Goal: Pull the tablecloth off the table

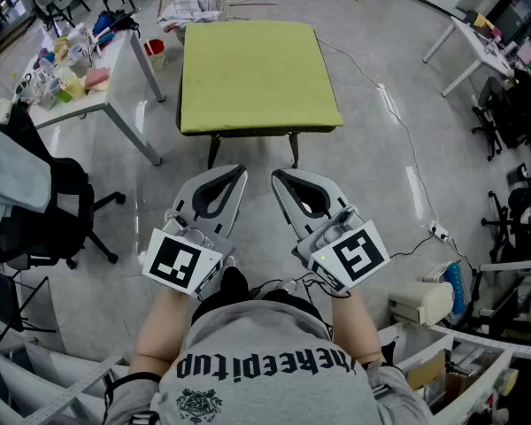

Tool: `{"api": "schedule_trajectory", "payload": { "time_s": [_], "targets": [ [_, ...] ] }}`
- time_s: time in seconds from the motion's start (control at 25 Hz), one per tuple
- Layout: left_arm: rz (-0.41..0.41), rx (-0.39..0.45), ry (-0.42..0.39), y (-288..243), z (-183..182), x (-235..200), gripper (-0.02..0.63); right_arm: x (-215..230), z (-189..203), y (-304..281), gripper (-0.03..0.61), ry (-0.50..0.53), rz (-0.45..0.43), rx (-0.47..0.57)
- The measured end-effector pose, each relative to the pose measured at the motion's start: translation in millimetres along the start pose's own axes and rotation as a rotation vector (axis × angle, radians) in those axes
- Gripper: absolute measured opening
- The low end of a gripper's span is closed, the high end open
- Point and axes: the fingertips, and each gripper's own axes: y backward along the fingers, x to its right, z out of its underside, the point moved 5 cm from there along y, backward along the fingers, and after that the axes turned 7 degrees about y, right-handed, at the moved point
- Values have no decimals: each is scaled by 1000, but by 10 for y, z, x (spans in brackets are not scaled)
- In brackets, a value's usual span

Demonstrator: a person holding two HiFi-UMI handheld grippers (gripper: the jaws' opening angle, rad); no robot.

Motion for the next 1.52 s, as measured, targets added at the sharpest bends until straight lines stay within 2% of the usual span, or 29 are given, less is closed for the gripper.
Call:
{"api": "schedule_trajectory", "payload": {
  "time_s": [0.56, 0.96, 1.2, 1.36, 1.52],
  "targets": [
    [35, -5, 21, -12, 9, -412, 11, -35, 24, -398, 9, -13, 26, -10],
    [69, -5, 32, 8, 61, -783, 11, -55, 78, -651, 11, -44, 82, 6],
    [48, -21, 42, -113, 181, -928, 11, 145, 213, -671, 12, -66, 142, -21],
    [34, -24, 75, -250, 239, -1062, 11, 346, 284, -763, 14, -65, 139, -29],
    [-2, -17, 73, -454, 260, -1208, 11, 587, 349, -881, 14, -54, 127, -31]
  ]
}}
